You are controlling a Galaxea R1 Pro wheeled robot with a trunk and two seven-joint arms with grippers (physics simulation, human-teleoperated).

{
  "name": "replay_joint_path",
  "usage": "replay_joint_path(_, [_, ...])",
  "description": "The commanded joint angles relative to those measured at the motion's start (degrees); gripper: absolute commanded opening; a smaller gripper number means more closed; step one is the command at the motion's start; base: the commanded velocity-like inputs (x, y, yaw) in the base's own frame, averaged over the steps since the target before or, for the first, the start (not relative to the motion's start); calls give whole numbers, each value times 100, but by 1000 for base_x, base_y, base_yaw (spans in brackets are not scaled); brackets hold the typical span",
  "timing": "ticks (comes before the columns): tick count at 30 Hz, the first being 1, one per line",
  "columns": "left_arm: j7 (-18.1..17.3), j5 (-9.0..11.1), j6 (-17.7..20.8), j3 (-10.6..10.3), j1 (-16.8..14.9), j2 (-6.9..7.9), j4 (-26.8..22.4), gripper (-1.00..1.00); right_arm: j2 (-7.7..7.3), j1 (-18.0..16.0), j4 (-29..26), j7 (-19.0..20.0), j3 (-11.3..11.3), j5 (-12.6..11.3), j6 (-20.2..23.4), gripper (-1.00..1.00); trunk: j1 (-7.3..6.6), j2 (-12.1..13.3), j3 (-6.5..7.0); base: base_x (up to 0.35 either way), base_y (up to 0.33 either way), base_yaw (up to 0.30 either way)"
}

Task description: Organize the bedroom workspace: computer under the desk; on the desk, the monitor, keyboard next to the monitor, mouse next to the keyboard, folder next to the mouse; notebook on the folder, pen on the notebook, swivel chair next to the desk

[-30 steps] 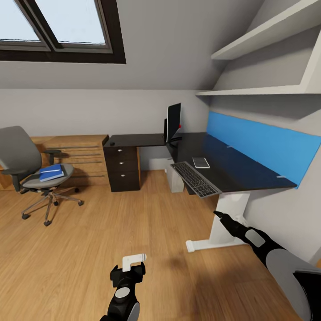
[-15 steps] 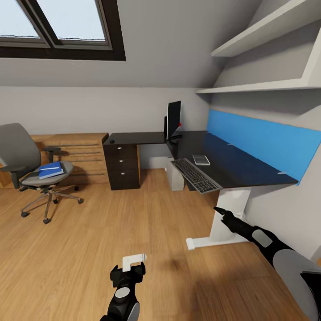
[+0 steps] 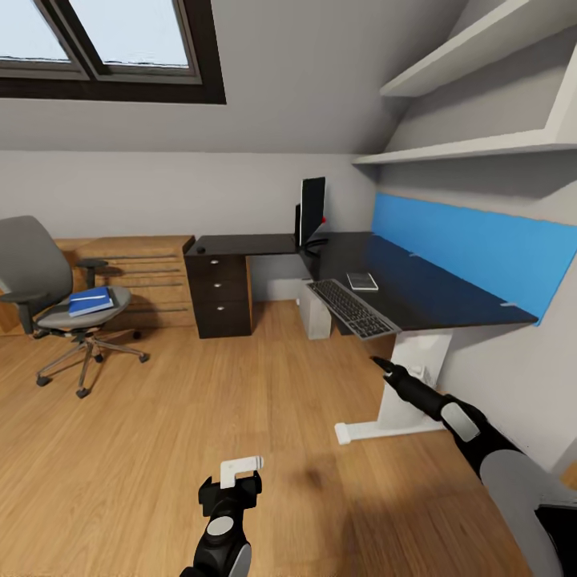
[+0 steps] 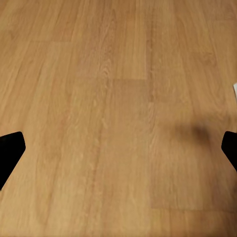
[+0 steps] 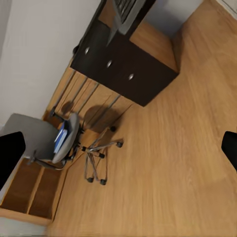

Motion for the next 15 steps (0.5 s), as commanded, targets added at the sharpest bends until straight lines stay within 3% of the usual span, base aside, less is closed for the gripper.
replay_joint_path(1, [43, 40, 18, -12, -4, 2, -7, 100, 37, 67, -152, 1, -10, -41, 41, 100, 22, -44, -24, 0, 0, 0])
replay_joint_path(2, [43, 40, 19, -13, -5, 2, -7, 100, 179, 467, -916, -102, -16, -38, -98, 100, 44, -84, -42, 0, 0, 0])
replay_joint_path(5, [43, 40, 21, -13, -5, 2, -8, 100, 314, 1030, -1893, -567, -24, -43, -426, 100, 110, -205, -96, 0, 0, 0])
replay_joint_path(7, [43, 40, 20, -13, -5, 2, -6, 100, 411, 1455, -2652, -1205, -65, -94, -666, 100, 154, -285, -132, 0, 0, 0])
replay_joint_path(9, [43, 38, 18, -20, -5, 2, -6, 100, 559, 2043, -3836, -2601, -244, -605, -902, 100, 175, -325, -150, 0, 0, 0])
replay_joint_path(10, [42, 35, 16, -27, -5, 2, -7, 100, 569, 2107, -3960, -2779, -266, -770, -919, 100, 175, -325, -150, 0, 0, 0])
replay_joint_path(11, [39, 32, 13, -29, -5, 2, -7, 100, 578, 2202, -4139, -3037, -301, -1082, -943, 100, 175, -325, -150, 0, 0, 0])
replay_joint_path(12, [37, 30, 12, -30, -3, 2, -7, 100, 579, 2237, -4202, -3129, -316, -1249, -950, 100, 175, -325, -150, 0, 0, 0])
replay_joint_path(14, [30, 25, 9, -30, -4, 5, -7, 100, 573, 2323, -4352, -3350, -405, -1859, -957, 100, 175, -325, -150, 0, 0, 0])
replay_joint_path(15, [29, 25, 9, -28, -4, 7, -7, 100, 571, 2341, -4373, -3381, -437, -1986, -955, 100, 175, -325, -150, 0, 0, 0])
